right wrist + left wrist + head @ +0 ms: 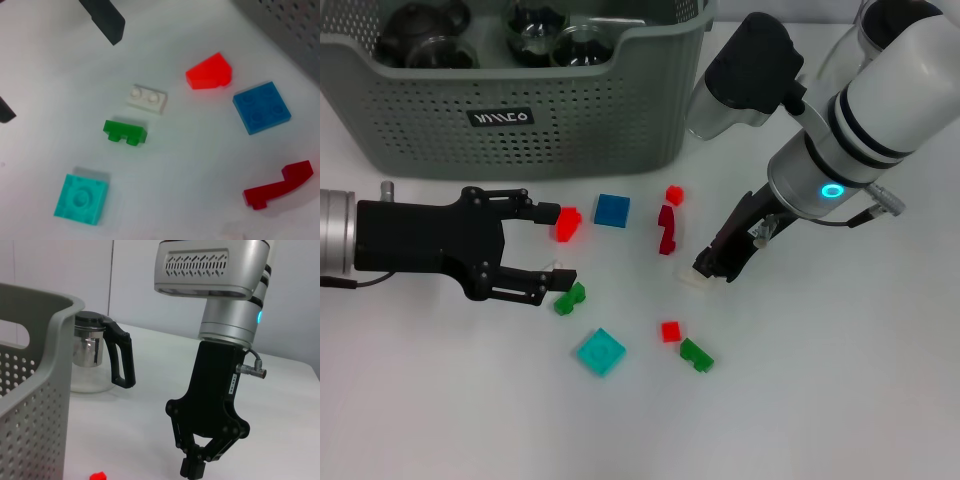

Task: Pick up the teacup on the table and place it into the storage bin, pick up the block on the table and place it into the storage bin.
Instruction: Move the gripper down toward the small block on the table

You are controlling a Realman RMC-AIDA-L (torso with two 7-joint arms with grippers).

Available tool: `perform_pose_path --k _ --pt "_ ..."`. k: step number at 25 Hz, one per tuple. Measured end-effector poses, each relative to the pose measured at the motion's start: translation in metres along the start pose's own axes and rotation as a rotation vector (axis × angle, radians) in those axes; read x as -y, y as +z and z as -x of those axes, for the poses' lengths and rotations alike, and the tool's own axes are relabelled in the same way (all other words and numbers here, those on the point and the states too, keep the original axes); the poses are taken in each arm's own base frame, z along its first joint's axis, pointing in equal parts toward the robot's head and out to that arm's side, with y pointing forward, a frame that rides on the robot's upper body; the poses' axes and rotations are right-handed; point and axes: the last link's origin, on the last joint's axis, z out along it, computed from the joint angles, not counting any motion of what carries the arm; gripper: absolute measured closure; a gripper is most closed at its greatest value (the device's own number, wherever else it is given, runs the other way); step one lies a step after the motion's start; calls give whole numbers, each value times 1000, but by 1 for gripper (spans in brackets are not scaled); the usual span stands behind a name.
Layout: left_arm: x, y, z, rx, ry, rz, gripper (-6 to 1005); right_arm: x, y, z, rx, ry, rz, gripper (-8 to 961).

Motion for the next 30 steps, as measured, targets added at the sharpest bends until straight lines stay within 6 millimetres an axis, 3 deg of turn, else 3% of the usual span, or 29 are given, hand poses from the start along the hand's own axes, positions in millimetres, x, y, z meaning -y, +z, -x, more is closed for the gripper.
perform_pose_path --k 11,16,21,30 --pt "0 0 0 -3 0 -2 152 0 -3 5 7 -4 4 917" --pt "1 0 0 -2 0 -7 151 -2 -1 6 6 -19 0 817" --pt "0 1 1 -5 15 -4 151 -4 5 6 0 -52 -17 575" --pt "-1 1 3 -6 11 -4 151 -6 11 7 -8 -84 -36 508"
